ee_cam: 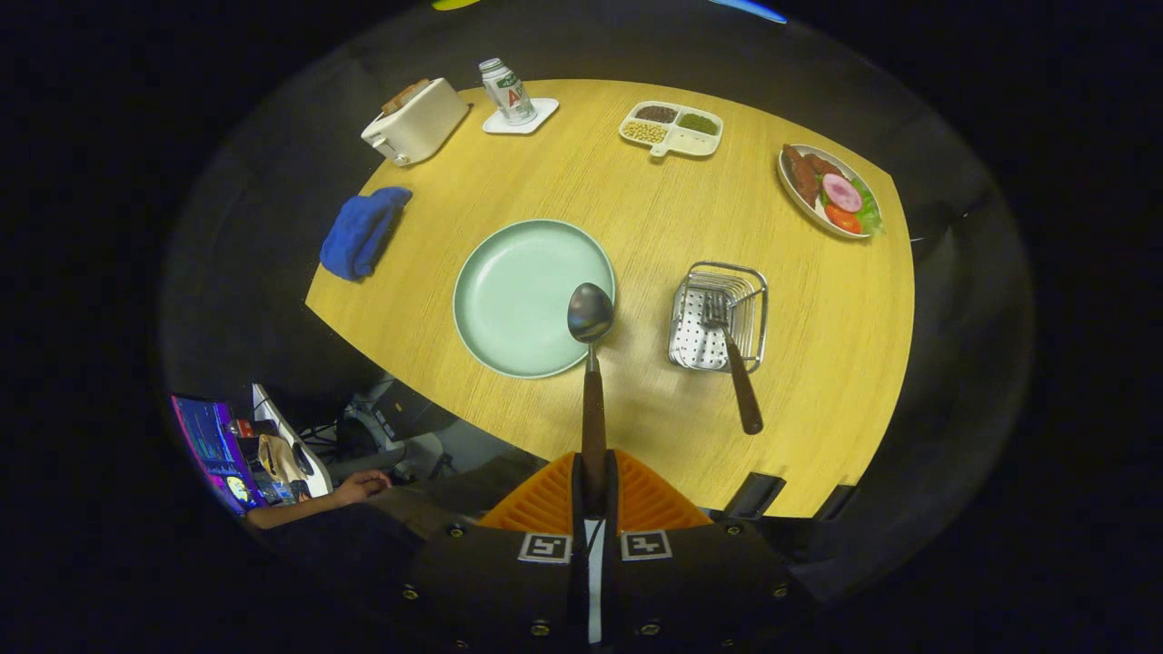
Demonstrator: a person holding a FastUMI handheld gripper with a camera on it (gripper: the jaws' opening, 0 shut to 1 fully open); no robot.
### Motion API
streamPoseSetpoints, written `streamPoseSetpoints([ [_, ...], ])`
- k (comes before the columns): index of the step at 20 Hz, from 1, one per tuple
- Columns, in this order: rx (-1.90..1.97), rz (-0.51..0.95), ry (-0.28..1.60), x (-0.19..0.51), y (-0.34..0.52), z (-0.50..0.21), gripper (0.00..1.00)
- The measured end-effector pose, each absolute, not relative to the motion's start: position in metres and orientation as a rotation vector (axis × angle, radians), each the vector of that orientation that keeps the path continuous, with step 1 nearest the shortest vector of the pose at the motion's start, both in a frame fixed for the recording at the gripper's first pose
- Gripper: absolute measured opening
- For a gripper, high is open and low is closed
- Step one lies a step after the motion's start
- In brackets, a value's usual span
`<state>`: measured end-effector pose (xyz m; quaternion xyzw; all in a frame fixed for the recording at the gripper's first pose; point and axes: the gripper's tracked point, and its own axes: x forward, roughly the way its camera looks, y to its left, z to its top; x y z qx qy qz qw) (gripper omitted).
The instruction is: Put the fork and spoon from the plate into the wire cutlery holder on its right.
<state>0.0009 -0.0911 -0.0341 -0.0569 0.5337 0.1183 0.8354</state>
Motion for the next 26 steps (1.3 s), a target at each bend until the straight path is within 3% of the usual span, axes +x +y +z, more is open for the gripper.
streamPoseSetpoints([
  [11,-0.075,0.164,1.141,0.0,-0.158,-0.011,0.06],
  [26,-0.106,0.16,1.233,0.03,-0.172,-0.038,0.06],
])
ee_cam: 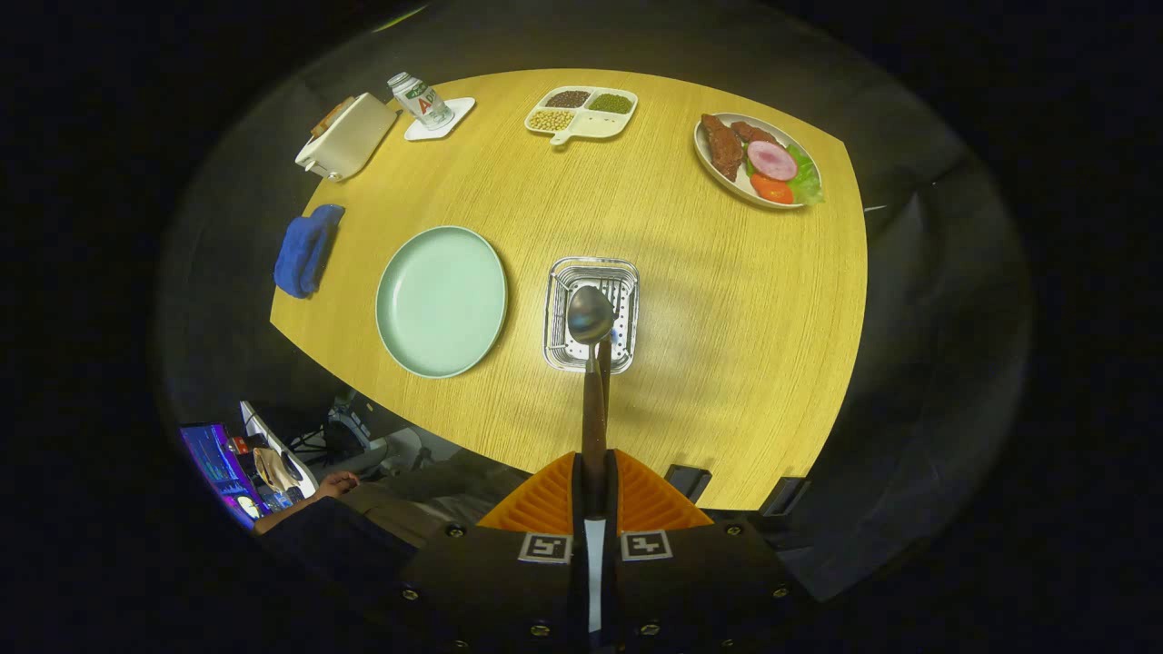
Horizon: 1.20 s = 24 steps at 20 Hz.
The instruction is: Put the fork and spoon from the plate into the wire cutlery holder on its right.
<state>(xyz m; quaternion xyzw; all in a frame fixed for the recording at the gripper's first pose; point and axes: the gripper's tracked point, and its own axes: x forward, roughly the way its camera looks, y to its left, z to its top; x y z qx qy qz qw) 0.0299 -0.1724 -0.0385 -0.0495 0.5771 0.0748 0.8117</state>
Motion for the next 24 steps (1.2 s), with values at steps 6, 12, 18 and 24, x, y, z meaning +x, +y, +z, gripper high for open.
streamPoseSetpoints([
  [6,-0.137,0.16,1.283,0.046,-0.169,-0.053,0.06],
  [12,-0.15,0.16,1.33,0.057,-0.164,-0.062,0.05],
  [18,-0.114,0.109,1.204,0.067,-0.166,-0.041,0.24],
  [24,-0.025,0.122,0.836,0.056,-0.13,0.012,0.33],
])
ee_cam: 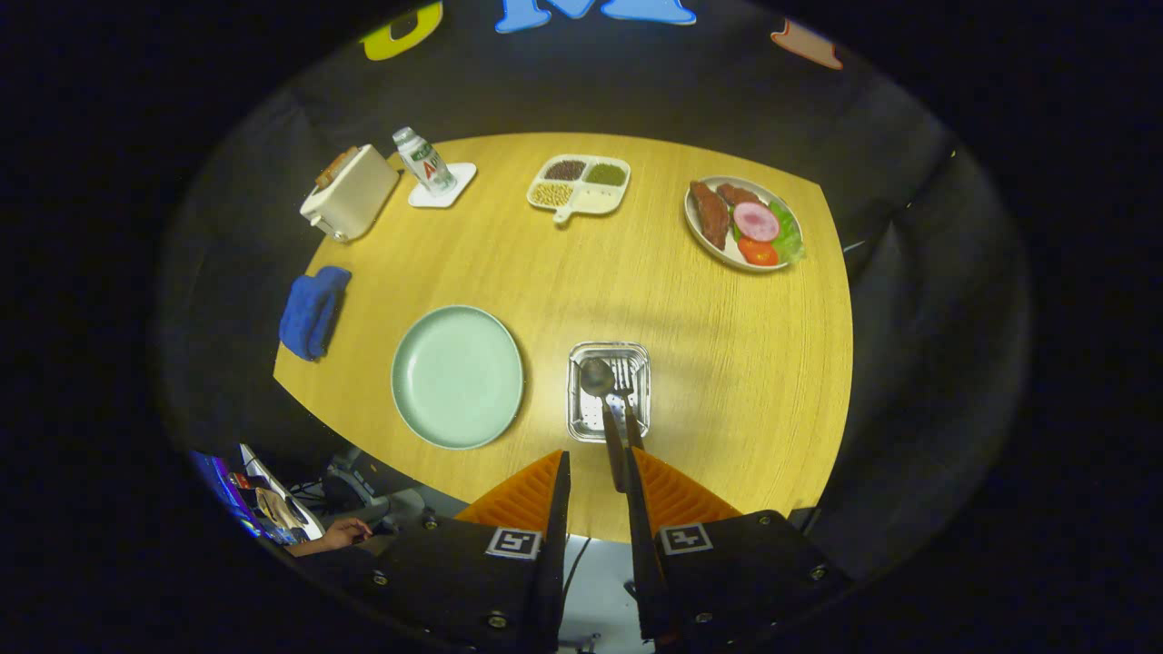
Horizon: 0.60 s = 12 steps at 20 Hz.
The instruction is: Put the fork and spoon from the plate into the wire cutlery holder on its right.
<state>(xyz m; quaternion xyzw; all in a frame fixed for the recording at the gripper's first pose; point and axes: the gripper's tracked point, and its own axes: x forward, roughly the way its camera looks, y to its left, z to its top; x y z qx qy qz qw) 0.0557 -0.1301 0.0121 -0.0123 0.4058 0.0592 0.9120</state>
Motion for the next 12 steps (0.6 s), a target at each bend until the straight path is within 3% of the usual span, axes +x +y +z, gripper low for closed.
streamPoseSetpoints([
  [7,0.013,0.059,0.126,0.016,-0.06,0.106,0.33],
  [12,-0.056,-0.033,-0.196,-0.032,-0.03,0.144,0.33],
])
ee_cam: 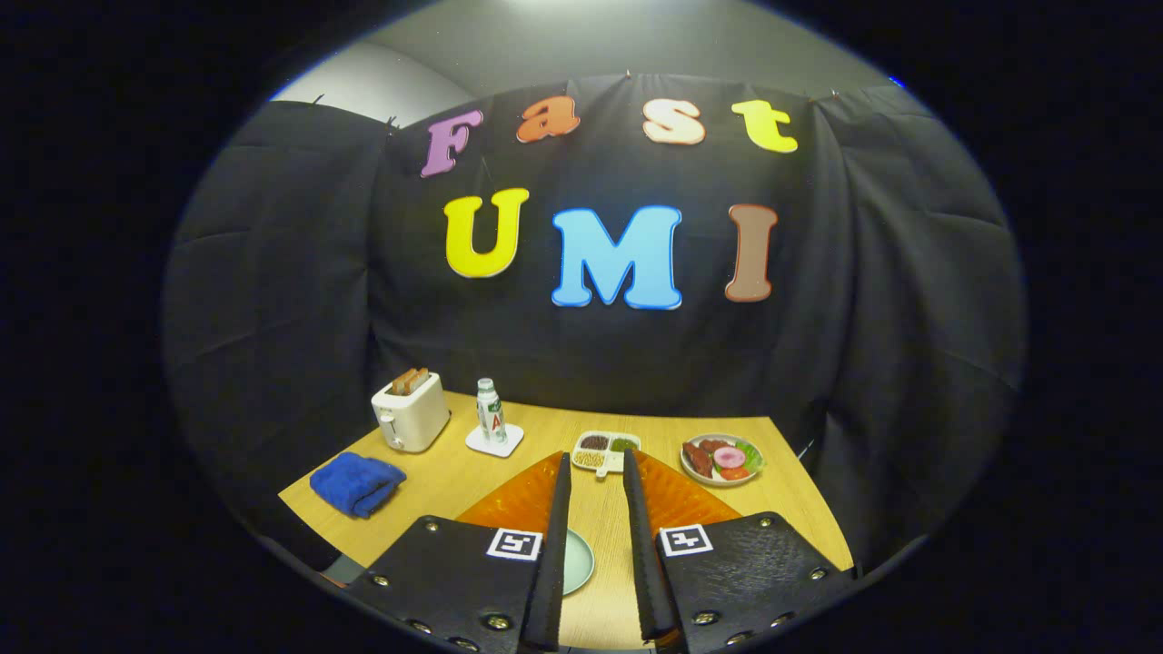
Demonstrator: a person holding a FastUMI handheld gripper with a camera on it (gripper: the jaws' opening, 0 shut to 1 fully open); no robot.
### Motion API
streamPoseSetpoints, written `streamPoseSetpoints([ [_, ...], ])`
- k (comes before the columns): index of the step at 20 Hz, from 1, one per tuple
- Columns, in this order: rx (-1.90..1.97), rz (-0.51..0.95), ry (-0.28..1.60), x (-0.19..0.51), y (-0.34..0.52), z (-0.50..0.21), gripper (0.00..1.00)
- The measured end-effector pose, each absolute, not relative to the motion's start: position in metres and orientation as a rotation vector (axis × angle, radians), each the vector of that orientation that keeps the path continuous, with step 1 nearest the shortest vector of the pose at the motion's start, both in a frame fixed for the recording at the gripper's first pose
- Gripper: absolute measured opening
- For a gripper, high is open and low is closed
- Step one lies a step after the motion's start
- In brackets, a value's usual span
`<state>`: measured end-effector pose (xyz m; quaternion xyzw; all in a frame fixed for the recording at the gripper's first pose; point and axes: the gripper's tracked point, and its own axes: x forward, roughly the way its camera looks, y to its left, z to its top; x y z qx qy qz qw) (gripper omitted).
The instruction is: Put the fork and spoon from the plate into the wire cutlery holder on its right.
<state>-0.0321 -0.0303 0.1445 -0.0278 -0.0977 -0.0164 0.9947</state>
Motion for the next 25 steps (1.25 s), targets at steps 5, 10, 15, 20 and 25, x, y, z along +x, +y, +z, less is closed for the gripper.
streamPoseSetpoints([
  [5,-0.091,-0.102,-0.35,-0.05,-0.014,0.158,0.9],
  [10,-0.063,-0.063,-0.349,-0.042,0.016,0.142,0.99],
  [15,-0.1,-0.044,-0.316,-0.038,0.047,0.109,0.99],
  [20,-0.11,-0.056,-0.366,-0.036,0.066,0.119,0.97],
  [25,-0.113,-0.052,-0.342,-0.031,0.075,0.108,0.97],
])
